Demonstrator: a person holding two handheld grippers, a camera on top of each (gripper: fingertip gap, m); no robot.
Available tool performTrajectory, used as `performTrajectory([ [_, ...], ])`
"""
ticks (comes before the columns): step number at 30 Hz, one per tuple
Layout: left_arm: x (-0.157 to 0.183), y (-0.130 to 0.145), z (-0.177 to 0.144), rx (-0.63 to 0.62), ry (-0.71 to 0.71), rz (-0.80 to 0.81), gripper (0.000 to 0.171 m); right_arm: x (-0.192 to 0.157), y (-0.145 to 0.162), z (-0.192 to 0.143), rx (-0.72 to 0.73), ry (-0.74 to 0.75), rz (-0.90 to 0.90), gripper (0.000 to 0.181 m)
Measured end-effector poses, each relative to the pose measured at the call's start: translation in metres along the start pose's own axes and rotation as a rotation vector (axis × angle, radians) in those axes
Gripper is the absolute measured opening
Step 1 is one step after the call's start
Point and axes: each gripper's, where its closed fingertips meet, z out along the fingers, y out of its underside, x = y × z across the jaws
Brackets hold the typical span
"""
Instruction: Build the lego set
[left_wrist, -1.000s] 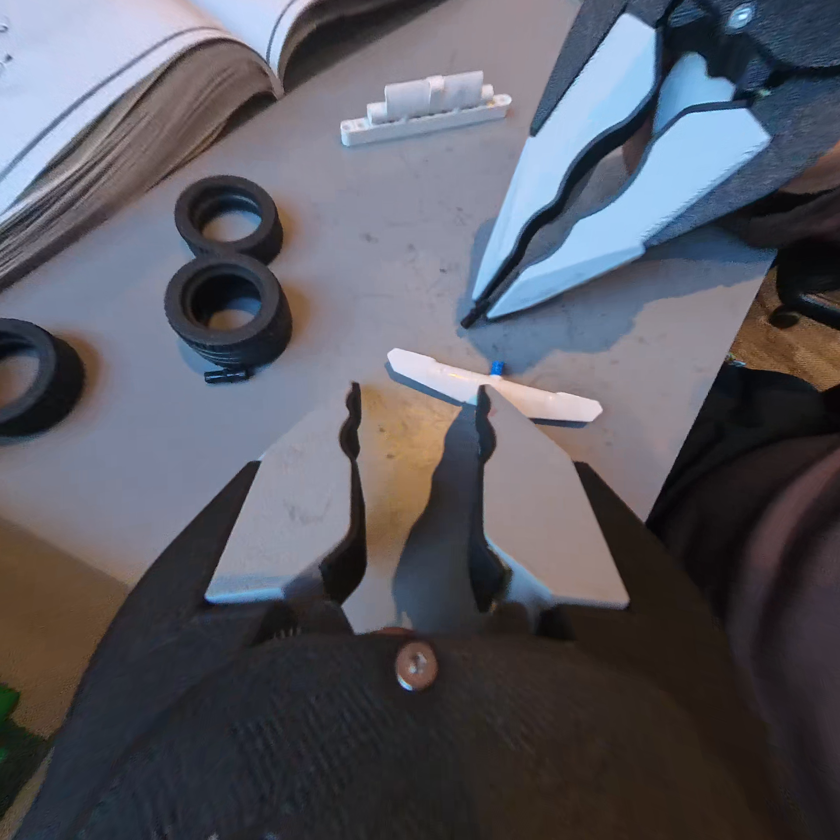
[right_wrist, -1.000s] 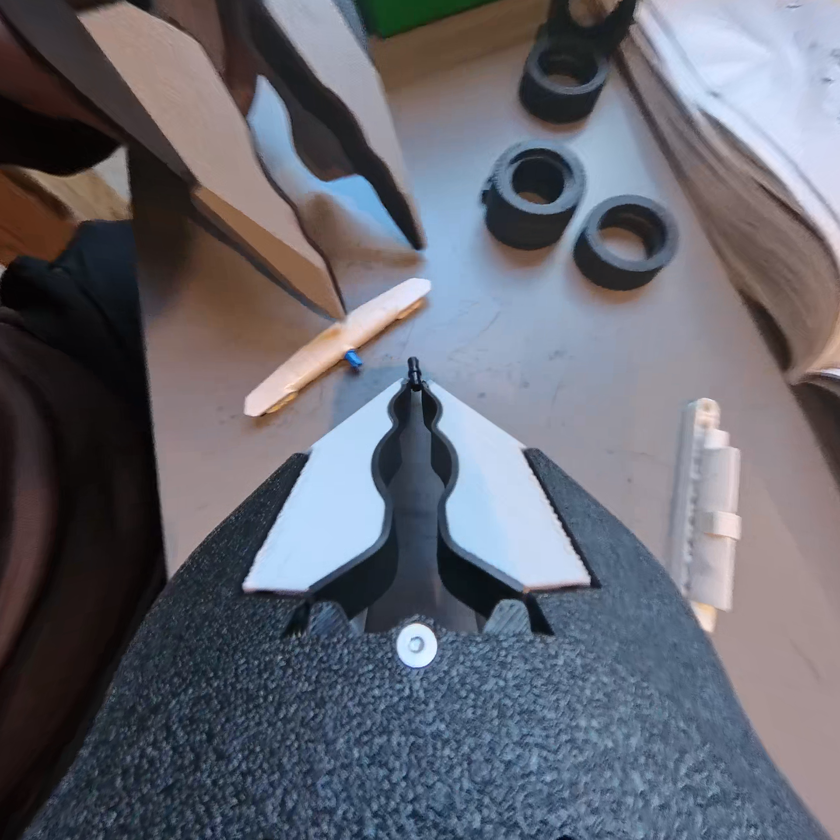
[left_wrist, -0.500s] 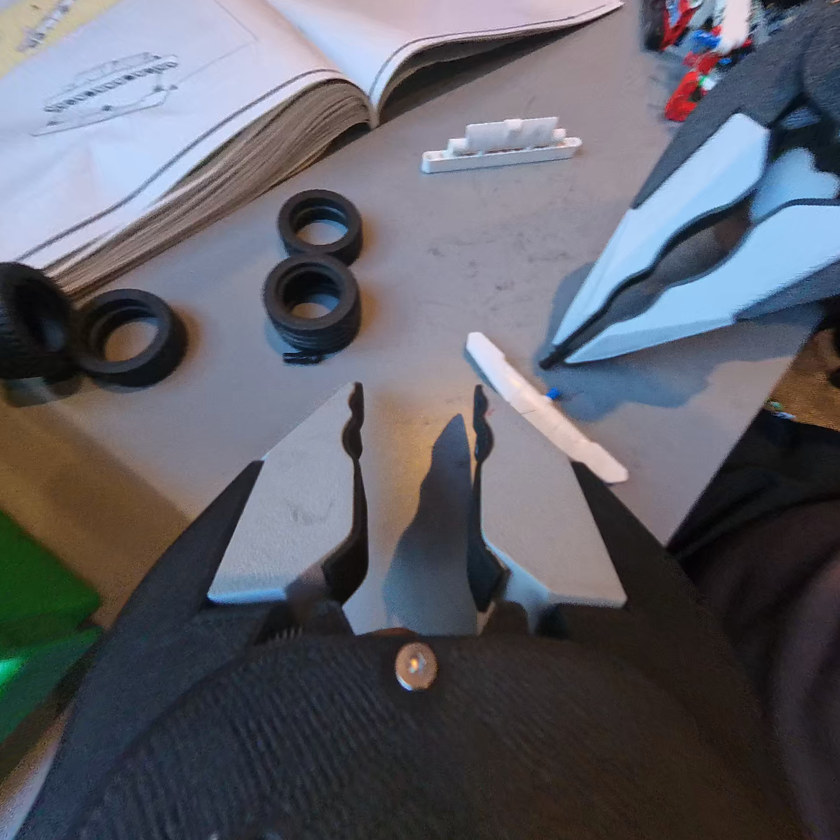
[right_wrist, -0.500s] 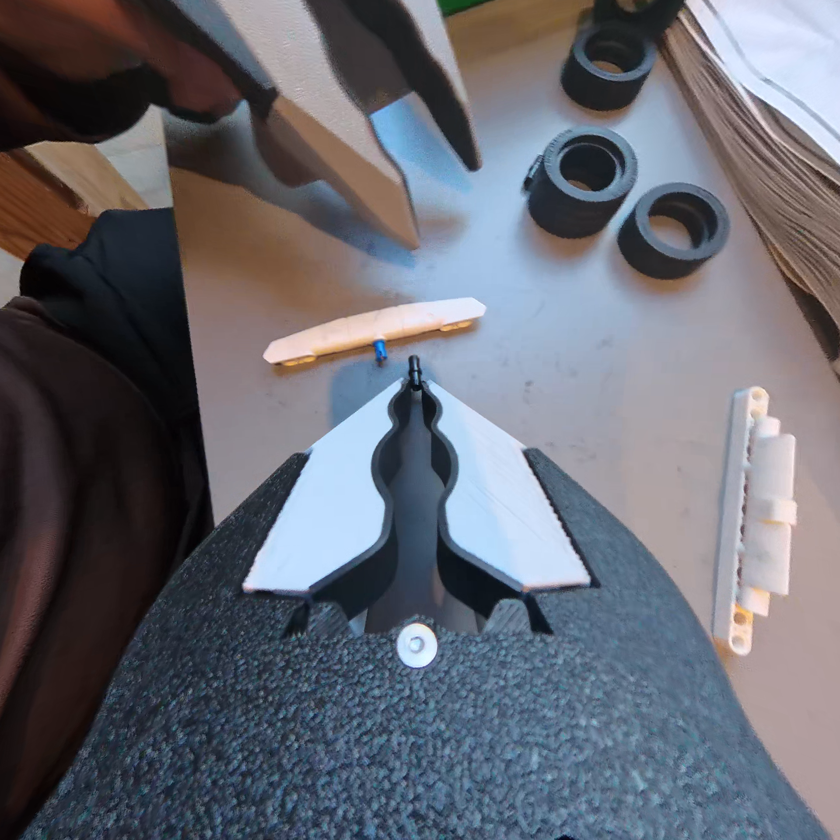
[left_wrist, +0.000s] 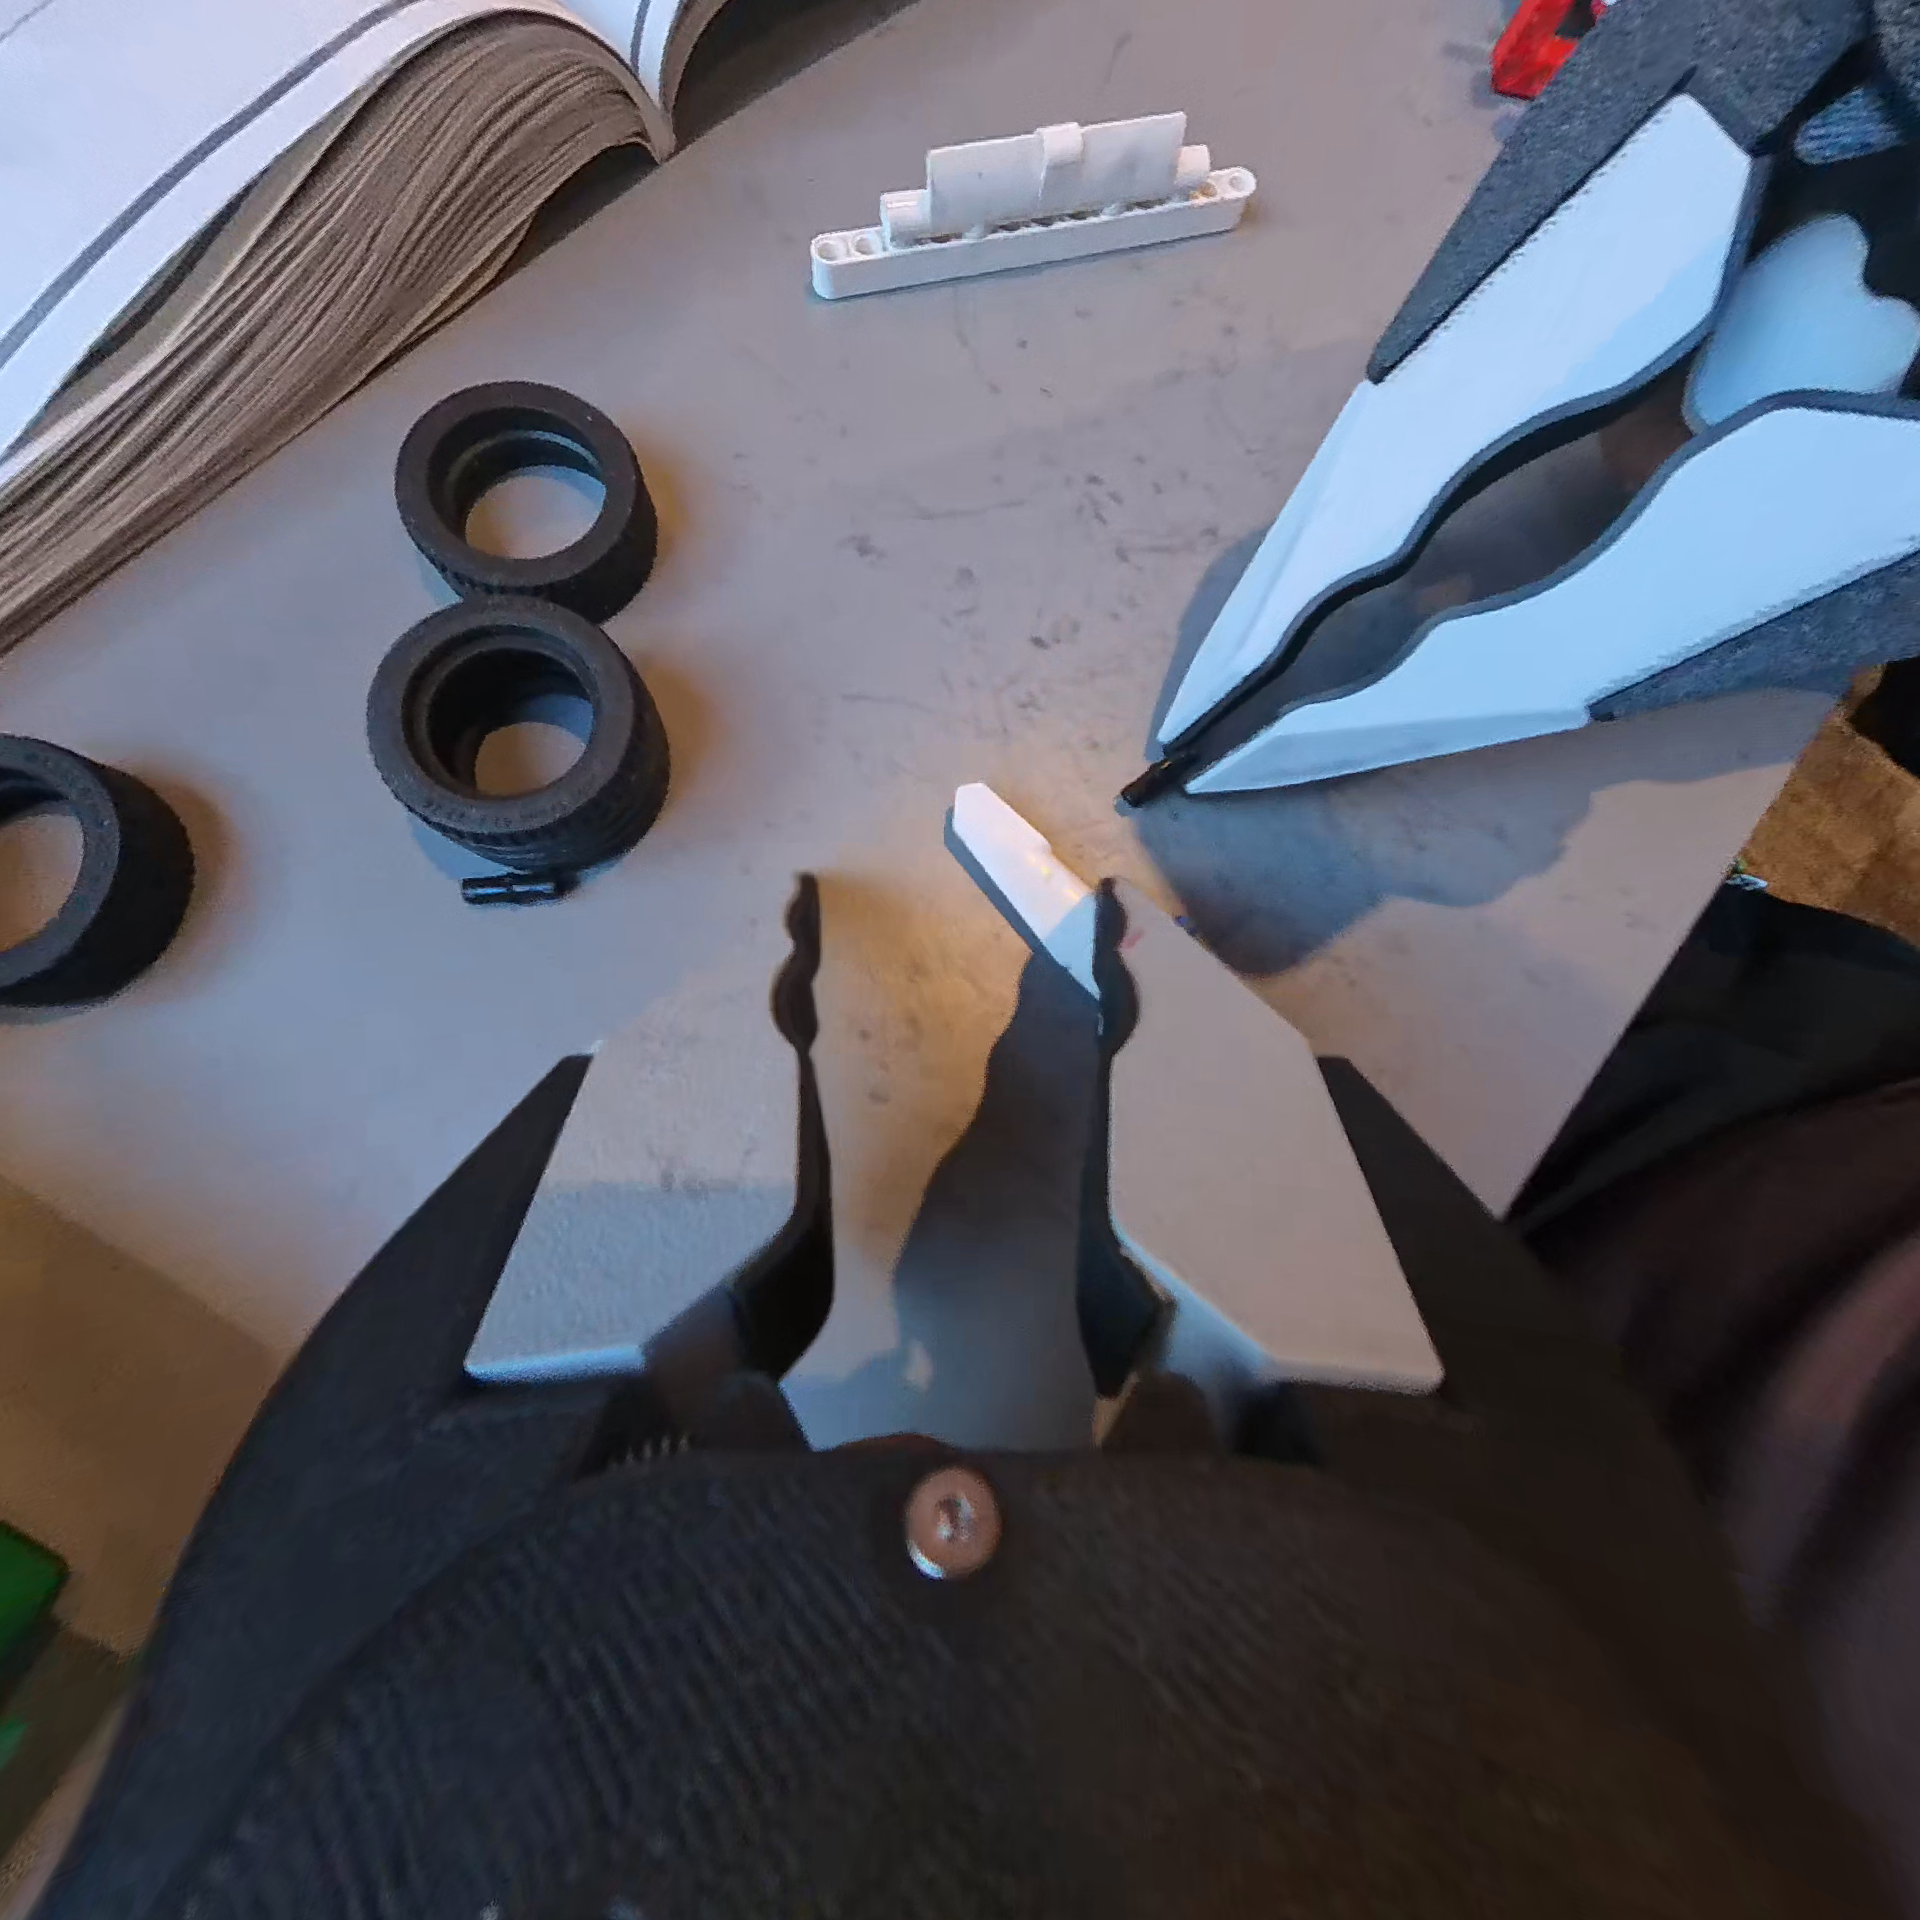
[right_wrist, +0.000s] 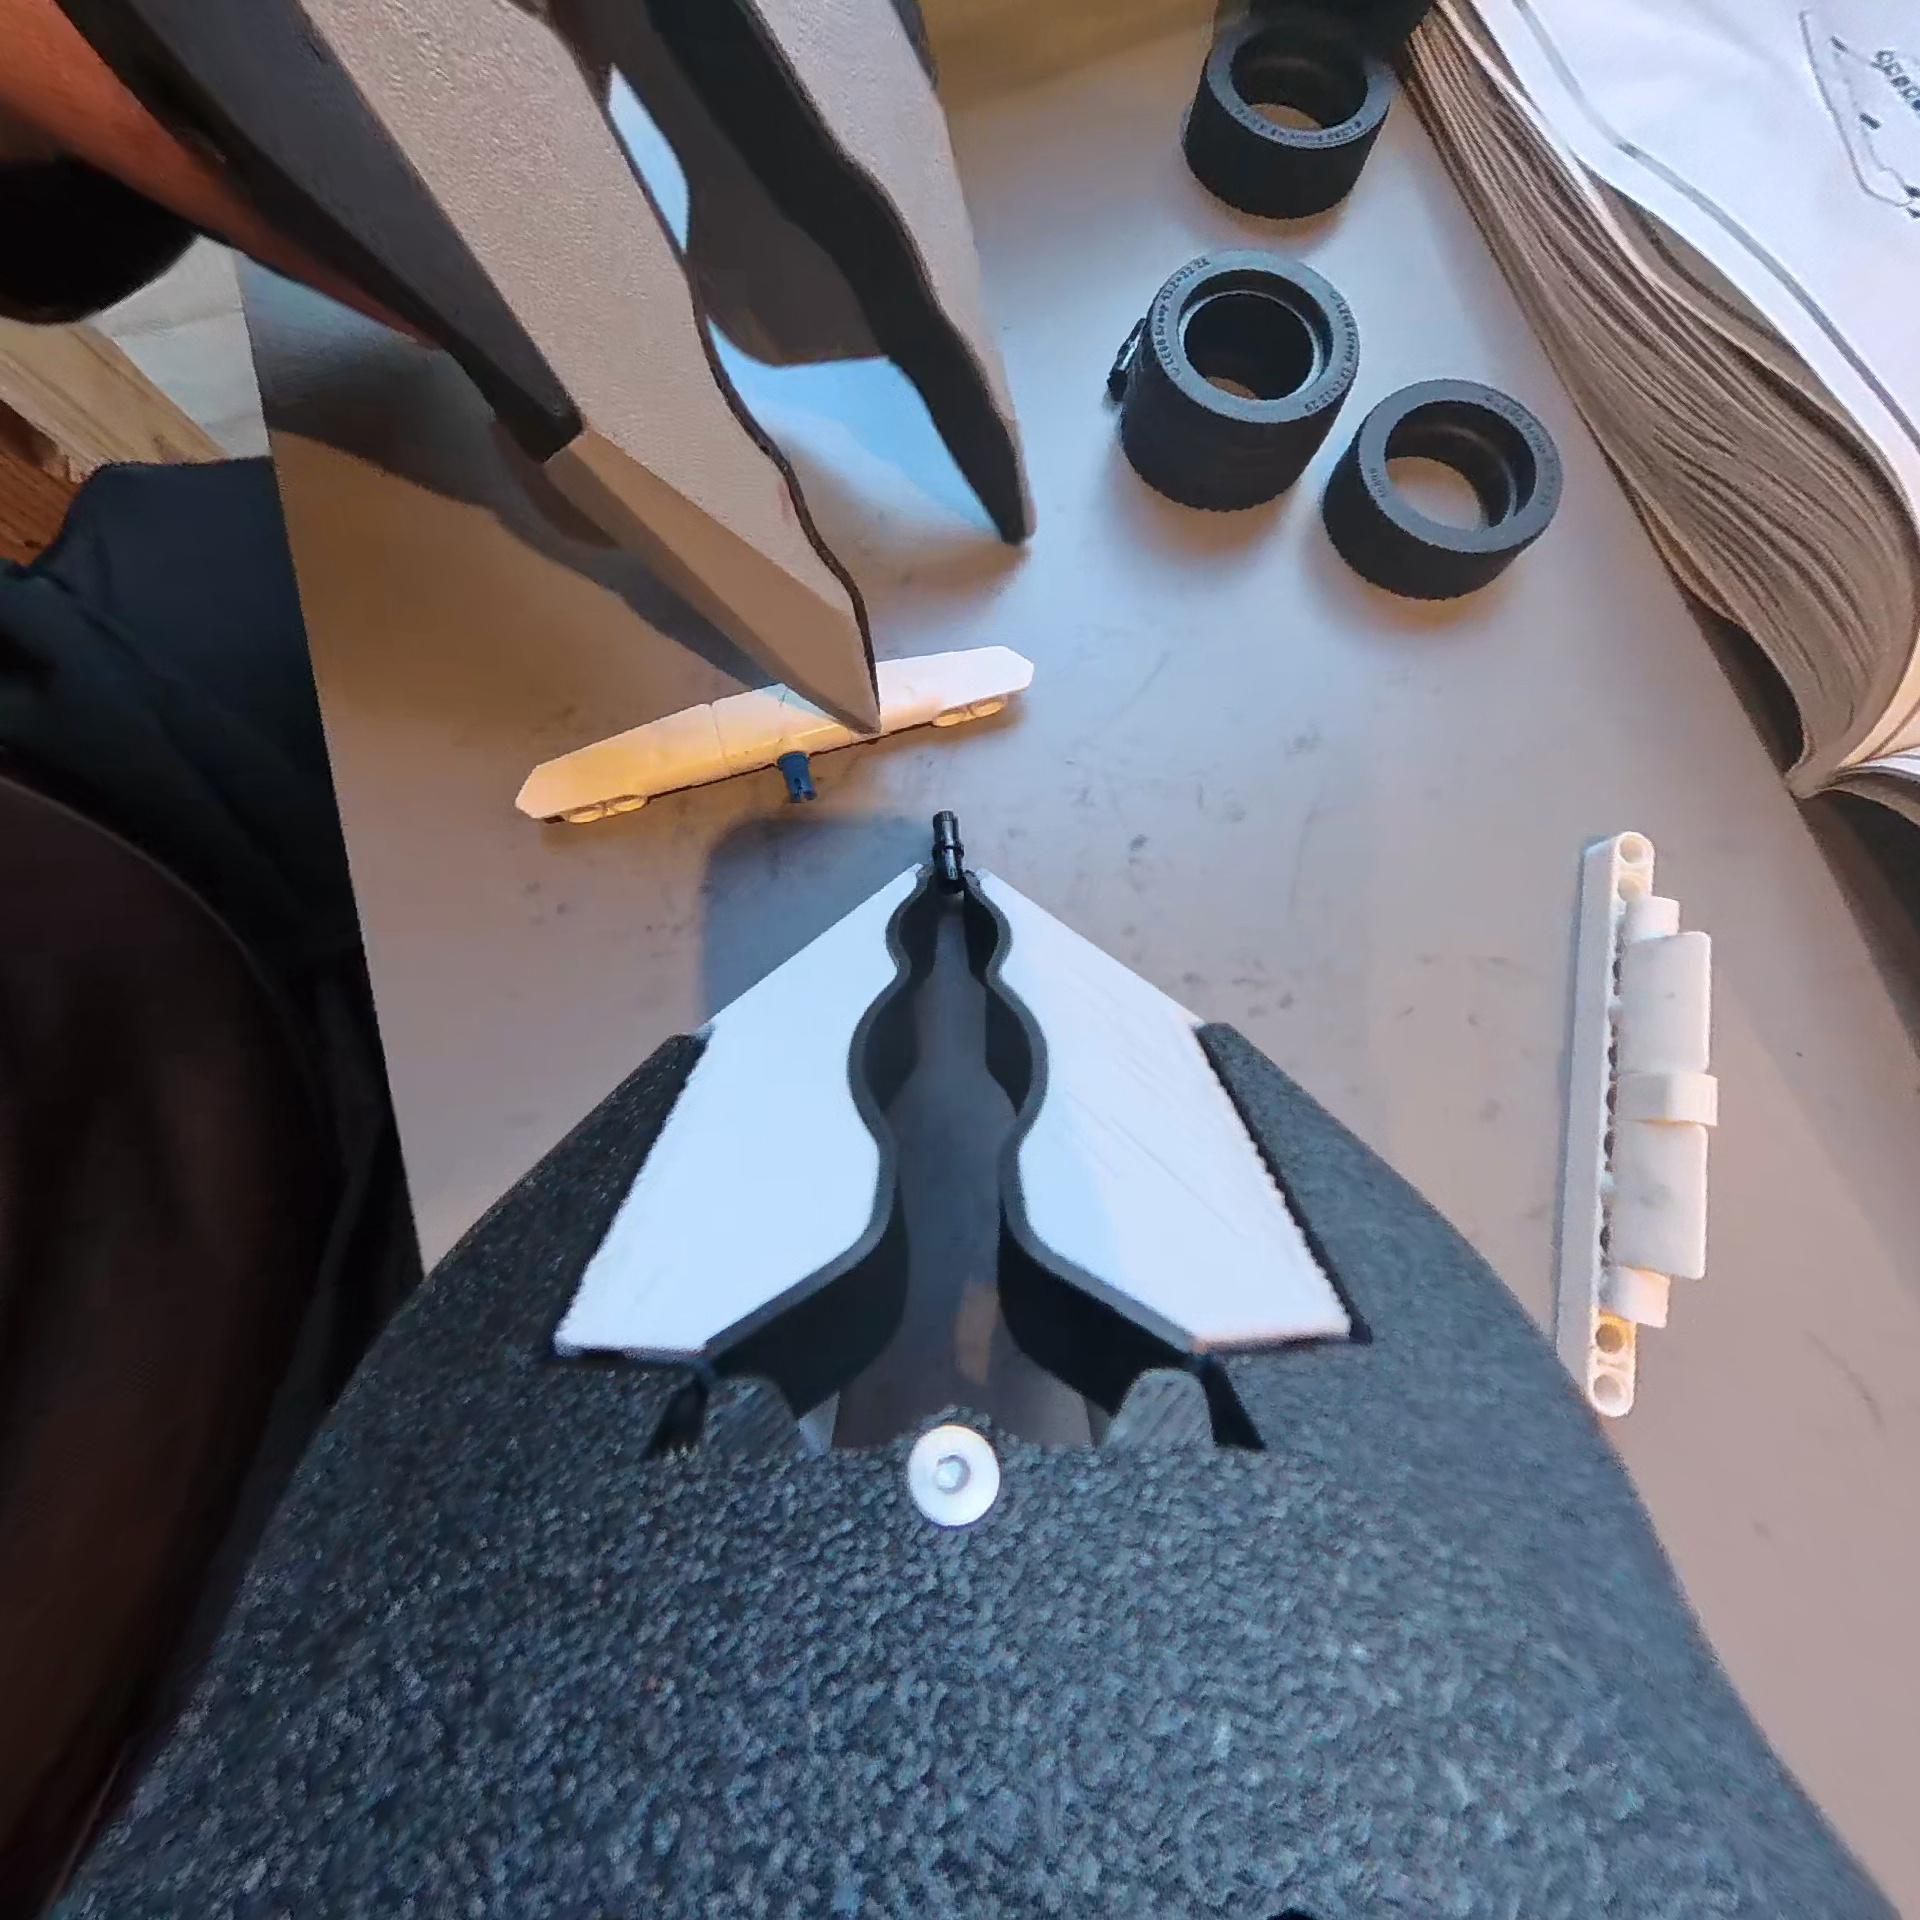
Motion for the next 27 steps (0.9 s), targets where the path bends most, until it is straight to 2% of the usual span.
performTrajectory([
  [1, -0.004, 0.000, -0.001, -0.012, -0.005, 0.010, 0.054, 0.001, 0.000, 0.000, 0.002, 0.003, 0.003, 0.005],
  [7, -0.020, -0.001, -0.006, -0.043, -0.026, 0.074, 0.051, 0.005, 0.000, -0.001, 0.007, 0.016, 0.016, 0.005],
  [13, -0.019, 0.000, -0.018, 0.009, -0.036, 0.014, 0.045, 0.012, 0.000, -0.001, 0.017, 0.025, 0.033, 0.005],
  [17, -0.013, 0.007, -0.009, -0.009, 0.028, -0.030, 0.045, 0.015, -0.001, 0.000, 0.013, 0.016, 0.048, 0.005],
  [22, -0.008, 0.000, -0.002, 0.004, 0.053, 0.028, 0.042, 0.015, 0.000, 0.000, 0.011, 0.014, 0.047, 0.005],
  [27, -0.002, -0.005, 0.006, -0.021, 0.080, 0.158, 0.042, 0.015, 0.001, 0.001, 0.009, -0.003, 0.056, 0.005],
])
